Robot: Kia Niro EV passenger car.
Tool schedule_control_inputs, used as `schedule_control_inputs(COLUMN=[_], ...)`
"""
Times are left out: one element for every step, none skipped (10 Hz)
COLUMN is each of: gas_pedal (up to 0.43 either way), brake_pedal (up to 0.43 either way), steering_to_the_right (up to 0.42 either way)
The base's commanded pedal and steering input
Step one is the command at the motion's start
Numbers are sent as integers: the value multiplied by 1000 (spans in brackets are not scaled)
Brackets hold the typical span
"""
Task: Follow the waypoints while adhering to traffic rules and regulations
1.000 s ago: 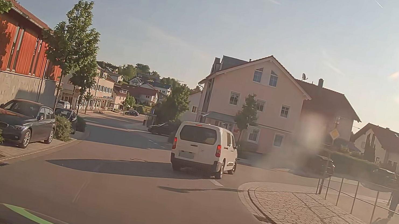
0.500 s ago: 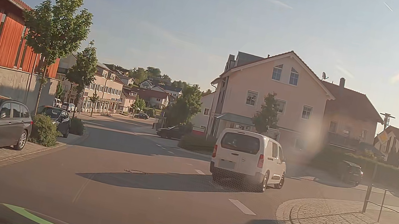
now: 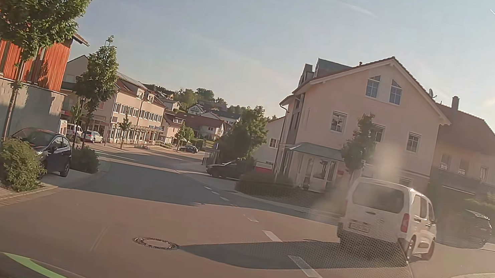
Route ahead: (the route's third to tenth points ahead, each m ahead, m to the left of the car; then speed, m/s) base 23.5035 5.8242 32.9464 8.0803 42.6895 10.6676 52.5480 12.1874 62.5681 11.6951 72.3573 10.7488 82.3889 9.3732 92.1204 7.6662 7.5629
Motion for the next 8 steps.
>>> schedule_control_inputs(gas_pedal=[150, 150, 150, 150, 150, 150, 150, 157], brake_pedal=[0, 0, 0, 0, 0, 0, 0, 0], steering_to_the_right=[-47, -46, -46, -46, -45, -45, -45, -45])
